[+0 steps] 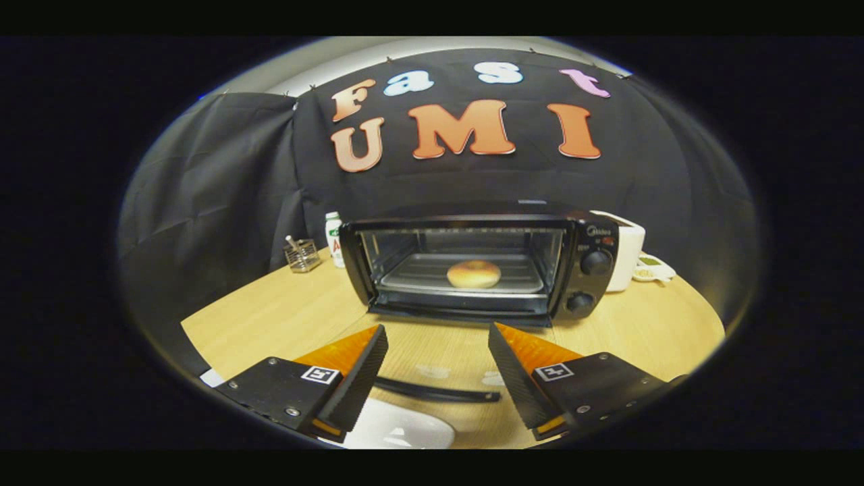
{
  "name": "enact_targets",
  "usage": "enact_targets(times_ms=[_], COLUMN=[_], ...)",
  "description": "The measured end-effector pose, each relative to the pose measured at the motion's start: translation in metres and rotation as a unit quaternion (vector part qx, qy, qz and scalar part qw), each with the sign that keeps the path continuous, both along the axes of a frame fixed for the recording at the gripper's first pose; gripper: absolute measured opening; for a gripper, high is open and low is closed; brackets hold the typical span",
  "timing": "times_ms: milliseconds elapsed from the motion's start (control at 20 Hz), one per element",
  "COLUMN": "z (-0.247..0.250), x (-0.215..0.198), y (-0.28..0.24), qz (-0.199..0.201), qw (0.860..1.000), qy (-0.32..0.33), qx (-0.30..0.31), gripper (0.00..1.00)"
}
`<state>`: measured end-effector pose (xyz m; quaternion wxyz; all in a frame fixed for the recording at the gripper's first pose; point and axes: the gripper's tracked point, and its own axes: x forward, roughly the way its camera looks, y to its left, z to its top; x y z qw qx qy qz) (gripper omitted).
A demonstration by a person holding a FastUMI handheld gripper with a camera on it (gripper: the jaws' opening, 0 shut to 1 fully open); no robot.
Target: Open the toaster oven, put the food inside, and close the toaster oven door.
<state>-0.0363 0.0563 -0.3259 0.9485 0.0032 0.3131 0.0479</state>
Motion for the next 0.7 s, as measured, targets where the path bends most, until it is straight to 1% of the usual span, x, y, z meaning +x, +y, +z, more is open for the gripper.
enact_targets(times_ms=[150, 300, 400, 500, 700], z=[-0.02, -0.04, -0.047, -0.045, -0.054], x=[-0.032, -0.055, -0.058, -0.055, -0.062], y=[0.0, -0.005, -0.009, -0.005, -0.017], qz=[0.013, -0.001, -0.005, 0.002, -0.003], qw=[0.999, 0.998, 0.996, 0.997, 0.994], qy=[0.034, 0.067, 0.084, 0.083, 0.101], qx=[-0.008, 0.006, 0.01, 0.009, -0.033], gripper=[0.9, 0.9, 0.9, 0.88, 0.88])
